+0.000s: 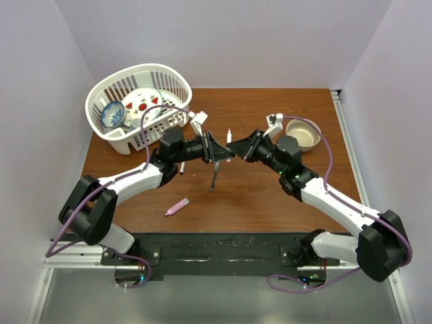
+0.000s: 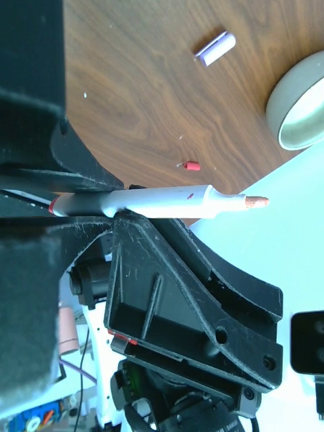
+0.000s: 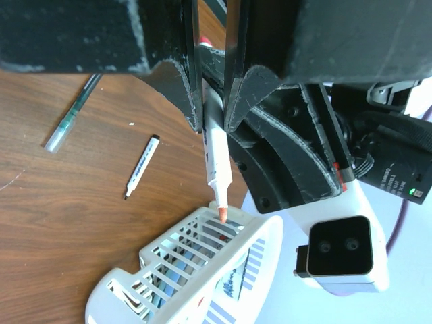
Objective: Insert the pens into the pen caps
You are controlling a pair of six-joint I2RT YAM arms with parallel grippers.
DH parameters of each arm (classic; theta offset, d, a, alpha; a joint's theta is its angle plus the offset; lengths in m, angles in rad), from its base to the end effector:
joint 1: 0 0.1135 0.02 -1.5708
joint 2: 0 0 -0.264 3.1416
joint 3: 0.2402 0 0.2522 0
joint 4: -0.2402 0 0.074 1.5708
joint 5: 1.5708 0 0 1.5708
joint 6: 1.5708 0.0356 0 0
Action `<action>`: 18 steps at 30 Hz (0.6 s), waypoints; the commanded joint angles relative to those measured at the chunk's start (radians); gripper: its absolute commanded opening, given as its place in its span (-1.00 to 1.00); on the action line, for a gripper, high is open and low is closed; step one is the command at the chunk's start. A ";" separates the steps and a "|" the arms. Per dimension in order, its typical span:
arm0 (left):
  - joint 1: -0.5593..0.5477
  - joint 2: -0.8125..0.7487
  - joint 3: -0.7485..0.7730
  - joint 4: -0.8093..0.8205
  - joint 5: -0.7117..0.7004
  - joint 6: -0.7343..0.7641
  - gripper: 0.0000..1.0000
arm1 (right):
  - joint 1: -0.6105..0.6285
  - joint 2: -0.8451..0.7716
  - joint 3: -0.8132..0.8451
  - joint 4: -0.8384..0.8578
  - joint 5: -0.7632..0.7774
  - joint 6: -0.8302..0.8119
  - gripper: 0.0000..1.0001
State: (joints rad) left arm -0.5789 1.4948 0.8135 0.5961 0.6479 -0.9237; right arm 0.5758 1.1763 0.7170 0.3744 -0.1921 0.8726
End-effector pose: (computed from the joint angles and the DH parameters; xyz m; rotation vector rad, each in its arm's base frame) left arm 0.2645 -0.1985 0.2604 0.2440 1.9160 -1.6098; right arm 0.2255 0.1545 0.2932 0.1090 1.8102 1.2297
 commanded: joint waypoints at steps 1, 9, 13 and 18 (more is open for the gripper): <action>0.004 -0.013 0.030 0.071 0.045 0.000 -1.00 | 0.006 -0.030 -0.007 0.024 0.029 -0.004 -0.92; 0.016 -0.125 0.009 -0.178 -0.062 0.186 -1.00 | 0.004 -0.033 0.125 -0.297 0.172 -0.253 0.02; 0.071 -0.223 -0.045 -0.263 -0.085 0.236 -1.00 | 0.002 -0.052 0.159 -0.480 0.331 -0.365 0.12; 0.209 -0.317 -0.102 -0.269 0.067 0.243 -1.00 | -0.086 0.040 0.217 -0.802 0.496 -0.388 0.11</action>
State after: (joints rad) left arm -0.4519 1.2400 0.7506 0.3515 0.6167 -0.7357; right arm 0.5667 1.1580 0.8722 -0.1173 0.1123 0.5533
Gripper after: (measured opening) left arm 0.144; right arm 0.558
